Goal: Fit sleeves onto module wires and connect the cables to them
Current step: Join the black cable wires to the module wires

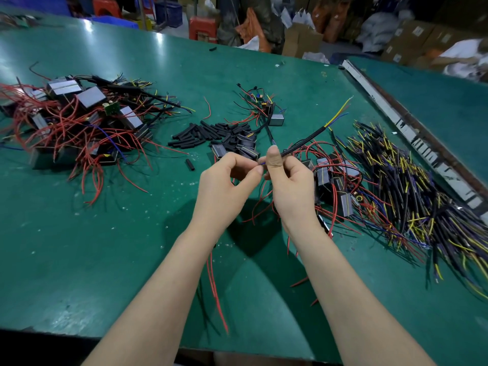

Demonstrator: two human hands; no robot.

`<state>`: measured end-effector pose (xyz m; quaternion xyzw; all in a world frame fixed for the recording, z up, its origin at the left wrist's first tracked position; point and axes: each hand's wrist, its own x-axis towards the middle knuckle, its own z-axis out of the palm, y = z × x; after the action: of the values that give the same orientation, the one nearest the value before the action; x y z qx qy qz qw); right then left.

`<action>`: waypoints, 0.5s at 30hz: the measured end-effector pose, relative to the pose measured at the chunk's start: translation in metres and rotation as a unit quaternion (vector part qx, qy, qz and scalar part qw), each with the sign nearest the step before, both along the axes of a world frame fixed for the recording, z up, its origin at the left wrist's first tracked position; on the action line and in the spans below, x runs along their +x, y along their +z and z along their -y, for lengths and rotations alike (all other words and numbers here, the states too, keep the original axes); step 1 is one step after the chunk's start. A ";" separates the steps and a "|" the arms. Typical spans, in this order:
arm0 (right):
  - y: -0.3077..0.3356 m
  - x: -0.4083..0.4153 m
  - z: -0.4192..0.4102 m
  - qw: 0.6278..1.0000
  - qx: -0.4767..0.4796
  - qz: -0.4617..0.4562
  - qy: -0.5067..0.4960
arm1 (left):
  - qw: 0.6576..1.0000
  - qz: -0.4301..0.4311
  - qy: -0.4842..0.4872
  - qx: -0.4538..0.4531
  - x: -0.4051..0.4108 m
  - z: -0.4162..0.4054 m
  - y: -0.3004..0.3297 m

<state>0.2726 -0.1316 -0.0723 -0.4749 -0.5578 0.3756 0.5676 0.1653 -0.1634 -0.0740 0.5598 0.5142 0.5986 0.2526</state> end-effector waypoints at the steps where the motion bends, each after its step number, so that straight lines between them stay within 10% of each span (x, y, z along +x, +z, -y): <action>1: 0.000 0.000 0.000 1.000 0.002 0.006 -0.003 | 1.000 0.001 -0.002 0.002 0.000 0.000 0.001; 15: 0.012 0.003 0.003 0.993 -0.056 -0.068 0.079 | 0.998 -0.053 0.022 0.031 -0.001 -0.001 -0.001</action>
<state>0.2760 -0.1343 -0.0599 -0.4337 -0.5317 0.4814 0.5455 0.1647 -0.1629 -0.0747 0.5870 0.5206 0.5888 0.1943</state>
